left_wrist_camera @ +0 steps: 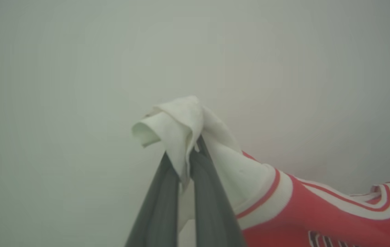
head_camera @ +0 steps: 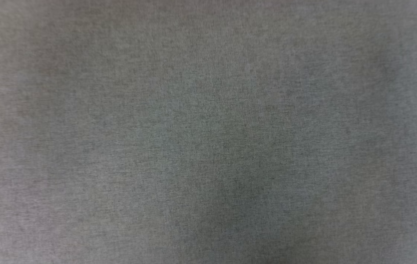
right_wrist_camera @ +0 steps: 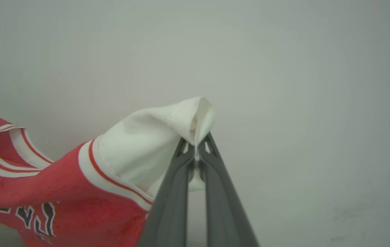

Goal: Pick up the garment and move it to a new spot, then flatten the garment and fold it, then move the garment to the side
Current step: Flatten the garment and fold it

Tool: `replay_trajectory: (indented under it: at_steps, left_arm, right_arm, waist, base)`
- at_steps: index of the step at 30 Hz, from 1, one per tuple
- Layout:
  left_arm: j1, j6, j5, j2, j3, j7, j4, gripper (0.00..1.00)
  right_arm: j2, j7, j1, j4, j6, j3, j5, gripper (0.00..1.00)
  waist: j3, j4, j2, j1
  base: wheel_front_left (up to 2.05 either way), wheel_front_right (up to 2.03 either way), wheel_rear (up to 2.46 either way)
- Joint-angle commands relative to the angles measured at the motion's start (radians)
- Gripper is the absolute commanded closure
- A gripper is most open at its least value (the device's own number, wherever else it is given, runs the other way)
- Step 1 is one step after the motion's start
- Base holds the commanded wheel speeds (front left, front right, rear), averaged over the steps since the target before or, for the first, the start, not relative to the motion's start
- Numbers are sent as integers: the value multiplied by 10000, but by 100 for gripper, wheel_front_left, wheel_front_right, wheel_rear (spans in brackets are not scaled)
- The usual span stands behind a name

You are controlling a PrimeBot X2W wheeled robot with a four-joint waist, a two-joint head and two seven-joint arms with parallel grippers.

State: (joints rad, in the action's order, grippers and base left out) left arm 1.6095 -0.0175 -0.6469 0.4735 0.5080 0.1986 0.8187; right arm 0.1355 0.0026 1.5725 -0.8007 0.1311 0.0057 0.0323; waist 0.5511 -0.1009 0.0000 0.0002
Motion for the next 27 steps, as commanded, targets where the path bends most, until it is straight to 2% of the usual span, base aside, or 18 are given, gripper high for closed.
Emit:
replay_trajectory:
  at_steps: [1,8,15,19,27]
  left_arm:
    - [108,87,-21,-84,12,108,136,100]
    - [-431,634,-358,-580,-39,447,1216,100]
    - [-1806,1064,-731,-953,-191,631,1821,100]
    - [-3166,1161,-926,-1055,-475,676,1498,100]
    - [-7437,860,-837,-1184,-1352,685,-571,100]
  right_arm:
    - [-73,-140,166,-204,-7,106,44,100]
    - [-430,-538,108,-1700,-7,664,400,100]
    - [-489,-701,-1024,-2558,-7,1540,1380,100]
    - [-229,-819,-2345,-2436,-7,2231,2110,100]
    - [615,-670,-6100,-1062,-7,3338,3540,100]
  waist:
    - [383,-6,0,-2]
    - [591,93,0,-2]
    - [-101,277,0,-2]
    - [-738,443,0,-2]
    - [-2512,673,0,-2]
  base:
    - [0,0,0]
    - [0,0,0]
    - [0,0,0]
    - [0,0,0]
    - [0,0,0]
